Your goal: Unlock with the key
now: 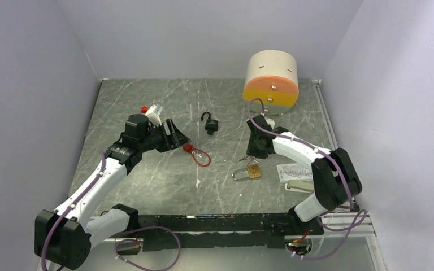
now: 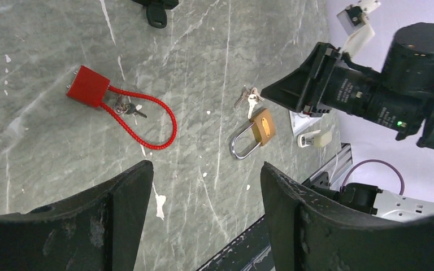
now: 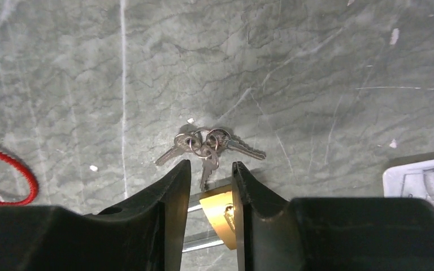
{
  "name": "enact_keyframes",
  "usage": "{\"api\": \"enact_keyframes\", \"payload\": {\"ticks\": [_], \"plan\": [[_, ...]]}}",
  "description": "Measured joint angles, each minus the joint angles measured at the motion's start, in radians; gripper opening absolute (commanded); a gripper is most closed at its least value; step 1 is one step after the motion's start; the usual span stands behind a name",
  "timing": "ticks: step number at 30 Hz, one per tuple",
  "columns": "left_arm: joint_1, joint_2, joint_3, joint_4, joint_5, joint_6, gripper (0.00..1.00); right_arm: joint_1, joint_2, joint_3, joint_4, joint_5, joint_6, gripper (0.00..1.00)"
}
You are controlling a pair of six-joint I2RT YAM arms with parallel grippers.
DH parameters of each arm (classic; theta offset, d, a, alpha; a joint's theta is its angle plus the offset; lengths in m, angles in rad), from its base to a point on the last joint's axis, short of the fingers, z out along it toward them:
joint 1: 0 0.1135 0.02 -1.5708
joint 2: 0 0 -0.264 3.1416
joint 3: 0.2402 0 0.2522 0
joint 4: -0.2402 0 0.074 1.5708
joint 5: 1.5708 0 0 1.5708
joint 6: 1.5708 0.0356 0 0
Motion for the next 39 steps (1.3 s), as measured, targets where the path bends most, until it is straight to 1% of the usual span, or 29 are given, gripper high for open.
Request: {"api": "enact_keyframes", "payload": {"ticks": [8, 20, 24, 27, 28, 35, 39], "plan": [[0.000, 0.000, -0.001, 0.008, 0.003, -0.006, 0.73, -0.004, 0.111, 0.014, 0.005, -0.039, 0.023, 0.28], [0.000, -0.006, -0.017, 0.025, 0.009, -0.025, 0.74, -0.005, 0.142, 0.041, 0.023, -0.079, 0.028, 0.09], [0.000, -0.020, -0.025, 0.020, 0.010, -0.025, 0.74, -0.005, 0.142, 0.042, 0.040, -0.084, 0.031, 0.10], [0.000, -0.023, -0.025, 0.021, 0.012, -0.027, 0.74, -0.005, 0.145, 0.042, 0.046, -0.090, 0.031, 0.01], [0.000, -0.023, -0.026, 0.021, 0.013, -0.028, 0.74, -0.005, 0.146, 0.042, 0.049, -0.097, 0.031, 0.00], [0.000, -0.024, -0.032, 0.021, 0.032, -0.051, 0.74, -0.005, 0.129, 0.029, 0.078, -0.160, 0.058, 0.00], [0.000, -0.024, -0.031, 0.013, 0.045, -0.080, 0.78, -0.005, 0.004, -0.031, 0.138, -0.245, 0.156, 0.00]]}}
